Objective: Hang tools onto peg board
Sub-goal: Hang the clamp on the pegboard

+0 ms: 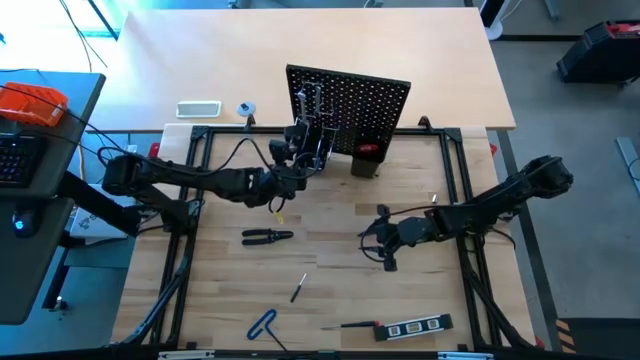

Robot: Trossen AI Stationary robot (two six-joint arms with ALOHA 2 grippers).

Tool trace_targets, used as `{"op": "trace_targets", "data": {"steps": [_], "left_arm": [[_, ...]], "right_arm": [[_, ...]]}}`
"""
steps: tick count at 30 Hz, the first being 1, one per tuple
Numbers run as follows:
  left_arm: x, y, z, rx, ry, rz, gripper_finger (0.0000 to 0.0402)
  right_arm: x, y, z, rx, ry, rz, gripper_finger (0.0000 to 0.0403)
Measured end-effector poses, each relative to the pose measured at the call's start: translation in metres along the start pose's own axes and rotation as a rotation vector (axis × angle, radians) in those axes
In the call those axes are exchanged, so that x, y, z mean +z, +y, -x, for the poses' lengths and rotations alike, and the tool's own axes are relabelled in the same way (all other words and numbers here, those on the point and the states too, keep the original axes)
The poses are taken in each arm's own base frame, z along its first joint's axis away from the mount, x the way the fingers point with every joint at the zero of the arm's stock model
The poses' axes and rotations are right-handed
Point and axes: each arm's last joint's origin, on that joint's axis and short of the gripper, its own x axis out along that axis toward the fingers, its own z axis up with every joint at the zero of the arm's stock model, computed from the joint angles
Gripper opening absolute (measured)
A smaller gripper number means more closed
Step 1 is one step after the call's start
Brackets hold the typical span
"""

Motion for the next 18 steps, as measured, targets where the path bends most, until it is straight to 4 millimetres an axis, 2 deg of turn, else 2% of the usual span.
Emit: {"op": "trace_targets", "data": {"steps": [6,18], "left_arm": [[0.0,0.003,0.008,0.006,-0.011,0.014,0.023],[-0.009,0.01,0.036,-0.03,-0.032,0.094,0.023]], "right_arm": [[-0.002,0.0,0.001,-0.066,0.011,0.008,0.0161],[-0.015,-0.001,0.006,-0.39,0.097,0.025,0.0161]]}}
